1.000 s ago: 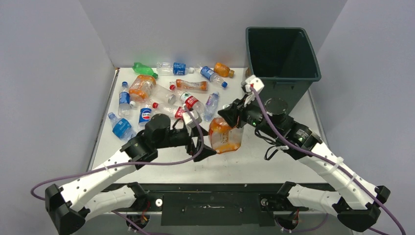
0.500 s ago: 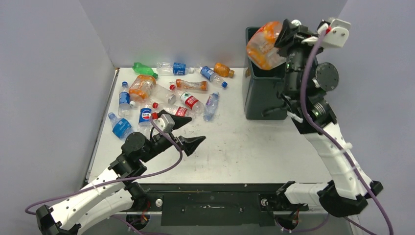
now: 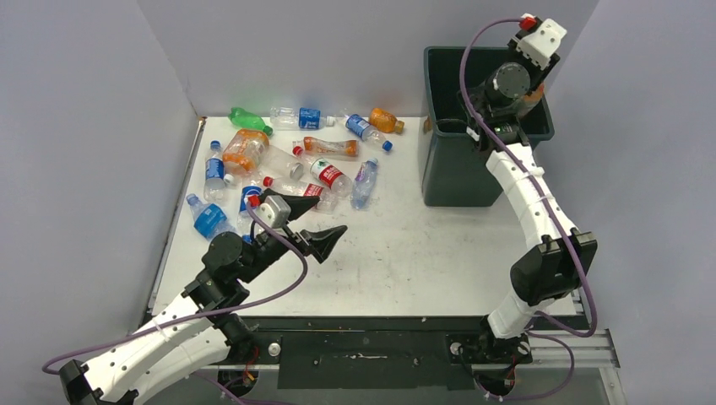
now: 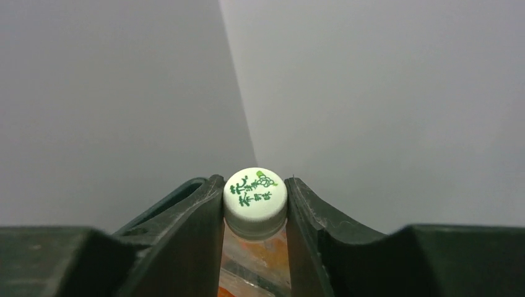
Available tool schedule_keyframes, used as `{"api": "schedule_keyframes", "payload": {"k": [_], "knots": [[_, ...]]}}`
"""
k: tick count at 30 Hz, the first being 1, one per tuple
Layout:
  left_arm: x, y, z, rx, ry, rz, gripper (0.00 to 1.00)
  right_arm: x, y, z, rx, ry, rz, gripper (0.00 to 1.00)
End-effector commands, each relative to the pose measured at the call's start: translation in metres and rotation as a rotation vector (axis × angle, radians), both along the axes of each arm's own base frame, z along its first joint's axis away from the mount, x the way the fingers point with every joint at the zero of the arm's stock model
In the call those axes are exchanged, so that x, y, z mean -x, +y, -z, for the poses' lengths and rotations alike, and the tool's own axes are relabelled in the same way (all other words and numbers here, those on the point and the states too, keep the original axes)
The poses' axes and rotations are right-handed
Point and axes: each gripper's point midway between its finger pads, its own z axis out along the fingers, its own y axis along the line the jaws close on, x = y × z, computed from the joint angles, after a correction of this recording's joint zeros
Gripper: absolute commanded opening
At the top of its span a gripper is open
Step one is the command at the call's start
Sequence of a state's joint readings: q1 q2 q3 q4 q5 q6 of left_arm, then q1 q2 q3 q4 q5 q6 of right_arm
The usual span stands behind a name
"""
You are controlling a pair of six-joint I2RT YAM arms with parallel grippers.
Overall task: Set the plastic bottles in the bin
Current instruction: Place the plastic bottle in the trash bin.
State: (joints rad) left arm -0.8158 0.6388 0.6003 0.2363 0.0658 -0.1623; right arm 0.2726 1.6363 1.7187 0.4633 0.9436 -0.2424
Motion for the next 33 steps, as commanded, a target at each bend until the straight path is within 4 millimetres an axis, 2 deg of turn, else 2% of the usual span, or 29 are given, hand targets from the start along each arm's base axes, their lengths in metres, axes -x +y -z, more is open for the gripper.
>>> {"api": "schedule_keyframes", "payload": {"k": [1, 2, 3, 4, 5, 7, 12, 15, 17, 18, 22, 23, 26, 27, 30, 33], "knots": [[-0.007, 0.006, -0.010, 0.025, -0.030, -0.047, 0.96, 0.004, -0.034, -0.019, -0.090, -0.120, 0.062, 0.43], [-0.007, 0.006, -0.009, 0.023, -0.030, -0.046, 0.96, 0.001, -0.033, -0.018, -0.092, -0.117, 0.049, 0.70], [-0.008, 0.006, -0.008, 0.018, -0.033, -0.048, 0.96, -0.003, -0.030, -0.019, -0.091, -0.107, 0.023, 0.87], [-0.008, 0.006, -0.006, 0.015, -0.033, -0.050, 0.96, -0.007, -0.021, -0.025, -0.090, -0.113, -0.022, 0.96], [-0.009, 0.006, -0.006, 0.013, -0.033, -0.056, 0.96, -0.008, -0.007, -0.032, -0.088, -0.128, -0.069, 0.99], [-0.012, 0.007, -0.003, 0.008, -0.029, -0.067, 0.96, -0.003, 0.022, -0.051, -0.070, -0.156, -0.142, 0.92], [-0.024, 0.016, 0.002, 0.003, -0.010, -0.151, 0.96, 0.026, 0.102, -0.096, -0.086, -0.233, -0.422, 0.90], [-0.034, 0.028, 0.004, 0.008, 0.010, -0.242, 0.96, 0.043, 0.155, -0.100, -0.132, -0.237, -0.730, 0.90], [-0.042, 0.042, 0.005, 0.019, 0.028, -0.325, 0.96, 0.057, 0.185, -0.087, -0.153, -0.218, -0.923, 0.91], [-0.045, 0.050, 0.007, 0.022, 0.038, -0.373, 0.96, 0.066, 0.198, -0.079, -0.159, -0.202, -1.001, 0.92], [-0.059, 0.081, 0.011, 0.031, 0.067, -0.559, 0.96, 0.089, 0.258, -0.008, -0.168, -0.012, -1.218, 0.93], [-0.061, 0.086, 0.013, 0.021, 0.073, -0.586, 0.96, 0.094, 0.272, 0.027, -0.164, 0.081, -1.258, 0.93], [-0.064, 0.089, 0.018, -0.029, 0.076, -0.620, 0.96, 0.116, 0.310, 0.106, -0.176, 0.252, -1.380, 0.94], [-0.066, 0.090, 0.019, -0.032, 0.083, -0.632, 0.96, 0.123, 0.320, 0.121, -0.178, 0.260, -1.419, 0.94], [-0.067, 0.092, 0.020, -0.039, 0.086, -0.646, 0.96, 0.132, 0.332, 0.185, -0.190, 0.371, -1.424, 0.95], [-0.067, 0.093, 0.021, -0.038, 0.078, -0.648, 0.96, 0.128, 0.333, 0.238, -0.235, 0.454, -1.375, 0.97]]}}
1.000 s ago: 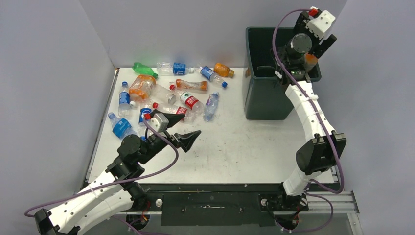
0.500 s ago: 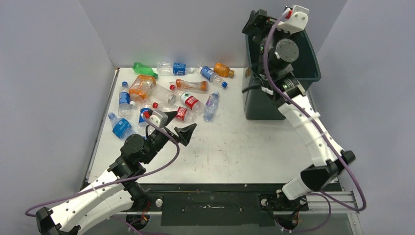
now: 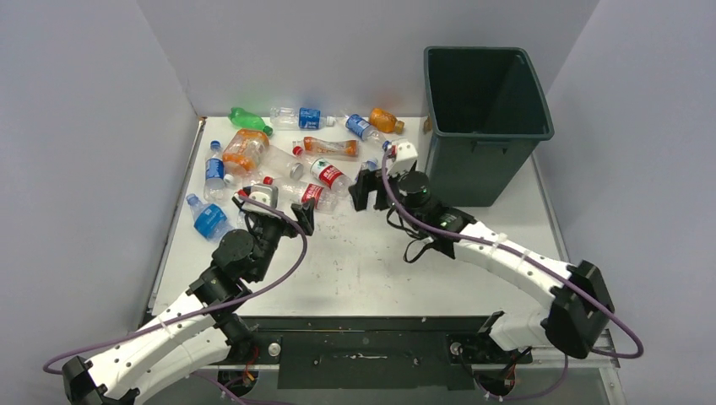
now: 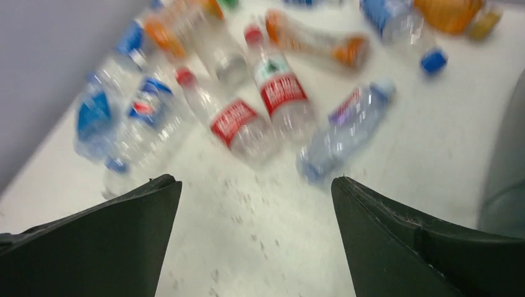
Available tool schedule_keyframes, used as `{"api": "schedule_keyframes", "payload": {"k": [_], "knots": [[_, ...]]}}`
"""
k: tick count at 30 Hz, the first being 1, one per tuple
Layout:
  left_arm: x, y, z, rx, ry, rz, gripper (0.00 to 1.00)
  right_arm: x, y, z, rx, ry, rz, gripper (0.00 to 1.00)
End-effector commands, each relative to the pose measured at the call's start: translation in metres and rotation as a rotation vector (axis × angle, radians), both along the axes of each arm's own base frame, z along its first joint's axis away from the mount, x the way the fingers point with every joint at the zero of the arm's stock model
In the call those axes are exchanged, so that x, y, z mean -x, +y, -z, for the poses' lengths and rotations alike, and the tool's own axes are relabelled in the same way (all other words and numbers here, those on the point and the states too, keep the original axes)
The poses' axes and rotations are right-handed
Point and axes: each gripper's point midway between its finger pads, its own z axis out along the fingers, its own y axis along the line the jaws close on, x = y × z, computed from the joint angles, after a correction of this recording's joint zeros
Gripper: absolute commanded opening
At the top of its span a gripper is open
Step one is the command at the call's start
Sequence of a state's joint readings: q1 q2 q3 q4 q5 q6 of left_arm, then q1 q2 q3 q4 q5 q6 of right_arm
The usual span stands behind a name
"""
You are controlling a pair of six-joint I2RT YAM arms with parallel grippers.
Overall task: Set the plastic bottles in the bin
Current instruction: Place the plastic bottle in the trash bin, then pick up the plastic bottle at the center of the board.
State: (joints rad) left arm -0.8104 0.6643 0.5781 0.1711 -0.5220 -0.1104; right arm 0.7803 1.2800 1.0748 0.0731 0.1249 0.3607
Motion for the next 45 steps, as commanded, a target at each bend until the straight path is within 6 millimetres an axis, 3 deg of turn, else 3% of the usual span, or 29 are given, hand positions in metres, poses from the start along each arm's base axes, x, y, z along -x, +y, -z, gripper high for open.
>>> {"api": "schedule_keyframes", "payload": {"k": [1, 8, 13, 18, 22, 30, 40, 45], "knots": [[-0.002, 0.011, -0.015, 0.012, -0.038, -0.054, 0.96, -0.002, 0.007, 0.051, -0.026, 0.095, 0.031, 0.97], [-0.005, 0.004, -0.008, -0.016, -0.014, -0.037, 0.96, -0.054, -0.020, 0.137, -0.195, 0.292, 0.296, 0.98], [-0.004, 0.003, -0.007, -0.016, -0.011, -0.030, 0.96, -0.082, -0.015, 0.162, -0.321, 0.326, 0.362, 0.92], [-0.003, 0.001, -0.010, -0.010, -0.016, -0.014, 0.96, -0.104, -0.005, 0.186, -0.341, 0.358, 0.386, 0.88], [-0.001, -0.002, -0.011, -0.011, -0.019, 0.004, 0.96, -0.117, -0.008, 0.207, -0.347, 0.392, 0.404, 0.86], [0.000, -0.002, -0.013, -0.013, -0.026, 0.010, 0.96, -0.125, 0.001, 0.250, -0.316, 0.455, 0.419, 0.69], [0.001, -0.009, -0.012, -0.017, -0.023, 0.041, 0.96, -0.119, 0.013, 0.274, -0.291, 0.514, 0.380, 0.45], [0.003, -0.008, -0.015, -0.011, -0.030, 0.042, 0.96, -0.104, 0.012, 0.289, -0.265, 0.546, 0.351, 0.23]]}}
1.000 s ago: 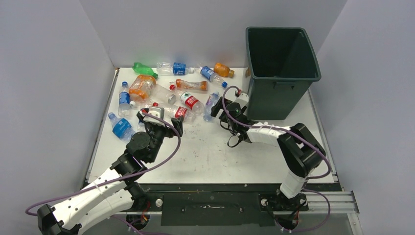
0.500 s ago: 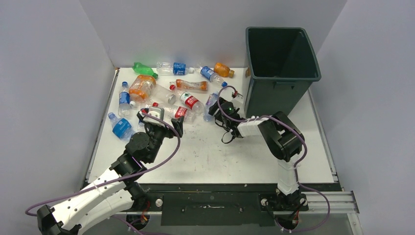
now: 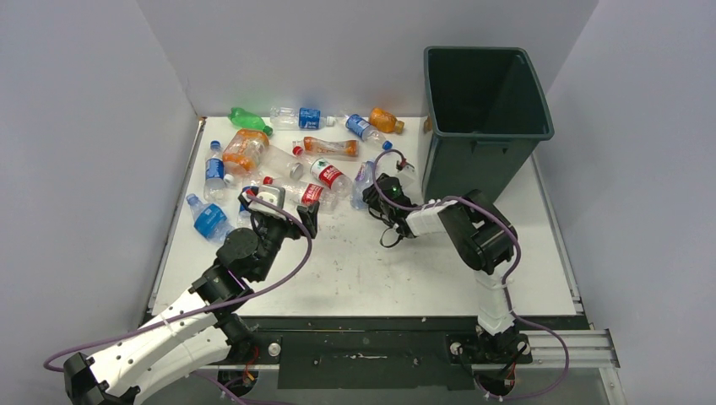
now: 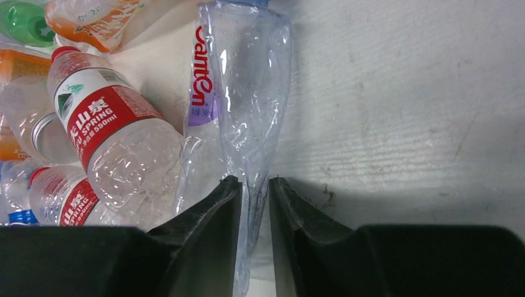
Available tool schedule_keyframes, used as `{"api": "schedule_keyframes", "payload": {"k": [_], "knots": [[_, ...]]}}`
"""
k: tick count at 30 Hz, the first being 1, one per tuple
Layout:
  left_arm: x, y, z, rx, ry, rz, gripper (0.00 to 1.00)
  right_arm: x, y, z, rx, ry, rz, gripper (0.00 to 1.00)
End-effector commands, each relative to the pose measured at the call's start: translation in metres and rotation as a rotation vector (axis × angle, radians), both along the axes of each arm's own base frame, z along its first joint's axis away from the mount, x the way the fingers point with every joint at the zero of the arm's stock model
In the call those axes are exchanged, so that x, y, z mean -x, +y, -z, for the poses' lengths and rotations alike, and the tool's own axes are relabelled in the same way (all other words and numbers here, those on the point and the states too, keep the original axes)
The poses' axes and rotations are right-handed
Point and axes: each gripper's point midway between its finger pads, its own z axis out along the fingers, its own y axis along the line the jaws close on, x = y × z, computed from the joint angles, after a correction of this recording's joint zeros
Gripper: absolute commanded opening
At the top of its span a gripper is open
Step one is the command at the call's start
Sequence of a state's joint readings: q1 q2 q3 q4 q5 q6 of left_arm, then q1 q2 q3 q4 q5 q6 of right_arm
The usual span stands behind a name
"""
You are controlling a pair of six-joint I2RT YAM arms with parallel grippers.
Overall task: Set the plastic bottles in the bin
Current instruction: Pick up the plastic bottle at the center of the board, then place the plastic bottle in the trash bin.
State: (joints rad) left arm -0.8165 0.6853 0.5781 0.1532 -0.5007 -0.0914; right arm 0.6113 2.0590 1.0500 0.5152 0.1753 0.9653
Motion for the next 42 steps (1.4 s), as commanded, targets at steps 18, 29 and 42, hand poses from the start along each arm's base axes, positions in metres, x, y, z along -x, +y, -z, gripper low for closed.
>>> {"api": "schedule_keyframes", "payload": {"k": [18, 29, 42], "knots": [[0.008, -0.012, -0.024, 0.040, -0.054, 0.072, 0.96, 0.118, -0.020, -0.096, 0.067, -0.268, -0.263, 0.05], [0.038, -0.066, -0.038, 0.122, -0.017, 0.402, 0.96, 0.209, -0.029, -0.199, -0.071, -0.625, -0.490, 0.05], [0.083, -0.116, -0.042, 0.203, 0.019, 0.785, 0.96, 0.258, -0.030, -0.239, -0.234, -0.814, -0.575, 0.05]]}}
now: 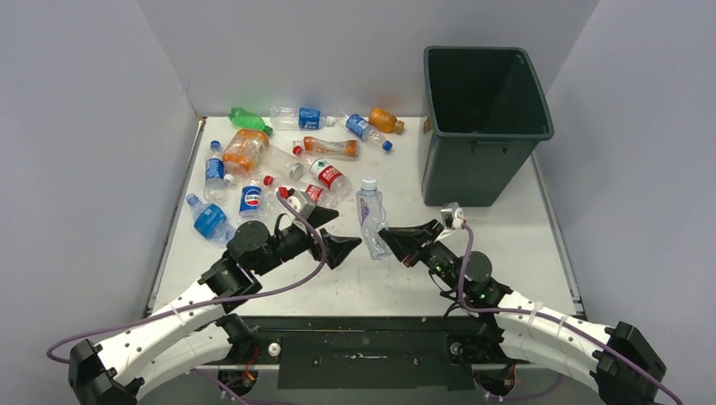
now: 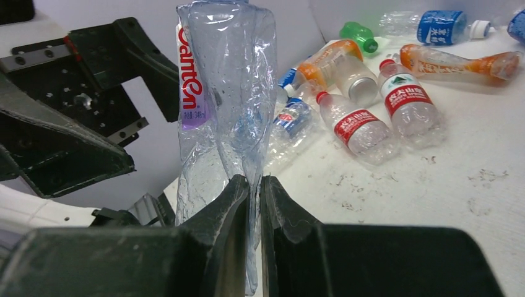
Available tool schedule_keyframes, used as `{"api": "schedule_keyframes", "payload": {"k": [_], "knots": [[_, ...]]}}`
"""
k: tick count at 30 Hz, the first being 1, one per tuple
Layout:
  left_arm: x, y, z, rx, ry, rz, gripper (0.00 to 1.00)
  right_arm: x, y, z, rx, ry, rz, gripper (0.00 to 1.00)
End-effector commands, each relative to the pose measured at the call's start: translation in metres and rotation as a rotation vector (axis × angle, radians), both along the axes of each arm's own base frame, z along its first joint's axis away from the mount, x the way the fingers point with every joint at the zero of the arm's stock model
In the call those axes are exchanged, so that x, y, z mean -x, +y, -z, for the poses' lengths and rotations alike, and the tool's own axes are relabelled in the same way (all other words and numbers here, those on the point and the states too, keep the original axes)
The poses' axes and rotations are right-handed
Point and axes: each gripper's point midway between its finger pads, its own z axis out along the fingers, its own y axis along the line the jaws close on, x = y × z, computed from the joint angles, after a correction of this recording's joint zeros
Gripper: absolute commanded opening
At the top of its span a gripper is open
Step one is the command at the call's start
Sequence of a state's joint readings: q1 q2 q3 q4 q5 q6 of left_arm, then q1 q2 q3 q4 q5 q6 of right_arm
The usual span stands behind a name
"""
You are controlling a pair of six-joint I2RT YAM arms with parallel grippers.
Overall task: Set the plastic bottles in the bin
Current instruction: Place the plastic bottle in the trash bin.
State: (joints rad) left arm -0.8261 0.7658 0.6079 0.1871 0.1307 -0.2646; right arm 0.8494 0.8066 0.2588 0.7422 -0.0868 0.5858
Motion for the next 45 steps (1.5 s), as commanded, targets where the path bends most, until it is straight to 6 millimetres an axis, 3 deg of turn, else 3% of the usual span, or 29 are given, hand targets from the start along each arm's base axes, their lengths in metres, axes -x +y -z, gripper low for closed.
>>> {"api": "schedule_keyframes", "payload": {"k": [1, 11, 13, 20, 21, 22, 24, 25, 28, 32, 36, 39, 45], "knots": [[0.023, -0.015, -0.044, 0.131, -0.058, 0.158, 0.96, 0.016, 0.007, -0.030, -0.094, -0.105, -0.056, 0.05], [0.011, -0.016, -0.035, 0.112, -0.020, 0.114, 0.98, 0.033, 0.036, -0.029, -0.099, -0.116, -0.102, 0.05], [0.011, -0.018, -0.032, 0.094, -0.014, 0.124, 0.88, 0.035, 0.038, -0.031, -0.102, -0.121, -0.105, 0.05], [0.012, -0.020, -0.029, 0.077, -0.025, 0.139, 0.40, 0.038, 0.038, -0.036, -0.094, -0.120, -0.094, 0.05], [0.013, -0.020, -0.029, 0.077, -0.030, 0.140, 0.36, 0.038, 0.037, -0.038, -0.093, -0.119, -0.093, 0.10], [0.014, -0.019, -0.030, 0.077, -0.036, 0.142, 0.34, 0.038, 0.037, -0.038, -0.079, -0.113, -0.092, 0.21], [0.014, -0.018, -0.031, 0.077, -0.049, 0.138, 0.30, 0.034, 0.035, -0.037, -0.037, -0.083, -0.069, 0.52], [0.014, -0.017, -0.031, 0.072, -0.059, 0.135, 0.29, 0.033, 0.031, -0.038, -0.021, -0.072, -0.048, 0.64], [0.011, -0.013, -0.031, 0.057, -0.080, 0.112, 0.22, 0.032, 0.012, -0.049, 0.012, -0.073, 0.005, 0.85], [0.012, -0.010, -0.031, 0.032, -0.109, 0.099, 0.15, 0.040, -0.005, -0.078, 0.074, -0.117, 0.013, 0.91], [0.012, -0.009, -0.030, 0.008, -0.127, 0.102, 0.11, 0.042, 0.004, -0.112, 0.156, -0.137, -0.030, 0.91], [0.011, -0.008, -0.028, -0.014, -0.135, 0.096, 0.08, 0.032, 0.019, -0.113, 0.255, -0.107, -0.030, 0.88], [0.014, -0.012, -0.025, -0.035, -0.142, 0.121, 0.01, 0.021, 0.038, -0.121, 0.288, -0.117, -0.024, 0.88]]}}
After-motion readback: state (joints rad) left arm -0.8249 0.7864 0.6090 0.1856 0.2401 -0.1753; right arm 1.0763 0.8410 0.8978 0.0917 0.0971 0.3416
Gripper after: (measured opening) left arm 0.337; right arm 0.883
